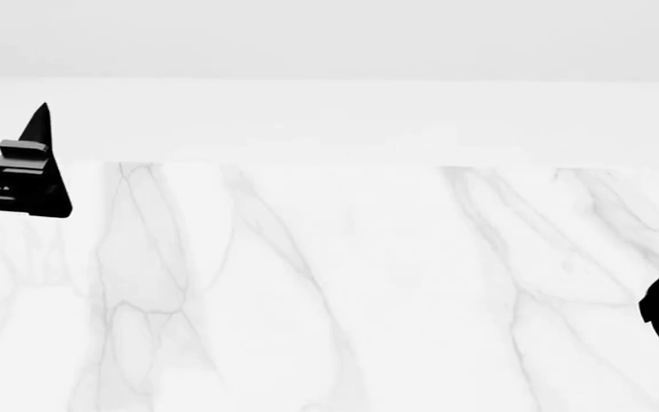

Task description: Pick up the book on the left and place it on top of the shelf.

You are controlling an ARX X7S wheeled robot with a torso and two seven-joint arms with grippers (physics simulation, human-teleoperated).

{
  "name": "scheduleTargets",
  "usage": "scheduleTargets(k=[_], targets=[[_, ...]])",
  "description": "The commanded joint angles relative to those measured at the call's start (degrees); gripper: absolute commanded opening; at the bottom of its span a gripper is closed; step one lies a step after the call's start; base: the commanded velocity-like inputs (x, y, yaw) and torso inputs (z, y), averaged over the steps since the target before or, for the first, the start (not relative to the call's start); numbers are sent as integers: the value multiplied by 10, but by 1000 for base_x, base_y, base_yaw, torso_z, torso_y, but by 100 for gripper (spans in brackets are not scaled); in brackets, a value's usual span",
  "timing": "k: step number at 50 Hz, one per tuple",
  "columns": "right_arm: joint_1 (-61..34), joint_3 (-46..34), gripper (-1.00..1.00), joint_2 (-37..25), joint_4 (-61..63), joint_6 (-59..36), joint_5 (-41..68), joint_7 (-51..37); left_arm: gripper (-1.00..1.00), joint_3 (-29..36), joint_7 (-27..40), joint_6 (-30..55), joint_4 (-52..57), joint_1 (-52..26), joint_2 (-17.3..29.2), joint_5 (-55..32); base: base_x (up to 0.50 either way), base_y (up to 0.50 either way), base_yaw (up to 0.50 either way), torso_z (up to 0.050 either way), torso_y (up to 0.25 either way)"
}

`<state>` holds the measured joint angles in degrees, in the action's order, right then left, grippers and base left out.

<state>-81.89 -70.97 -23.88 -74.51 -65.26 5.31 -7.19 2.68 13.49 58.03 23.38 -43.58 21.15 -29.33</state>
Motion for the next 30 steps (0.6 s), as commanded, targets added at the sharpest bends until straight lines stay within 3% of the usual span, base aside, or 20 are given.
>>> scheduleTargets(k=[1, 13, 14, 30], targets=[[13, -40, -100, -2, -5, -17, -52, 7, 100, -1, 2, -1, 1, 1, 2, -2, 0, 0, 0, 0, 0], [17, -35, -100, -1, -5, -10, -52, 12, 100, 1, 4, -4, -1, 3, 2, -3, 0, 0, -1, 1, 1], [16, -35, 100, -1, -5, -4, -54, 4, 100, 1, 4, -4, -1, 3, 2, -3, 0, 0, 0, 0, 0], [12, -21, 100, 8, -5, 18, -54, -18, 100, 4, 6, -6, -3, 2, 2, -4, 3, -1, 0, 0, 0]])
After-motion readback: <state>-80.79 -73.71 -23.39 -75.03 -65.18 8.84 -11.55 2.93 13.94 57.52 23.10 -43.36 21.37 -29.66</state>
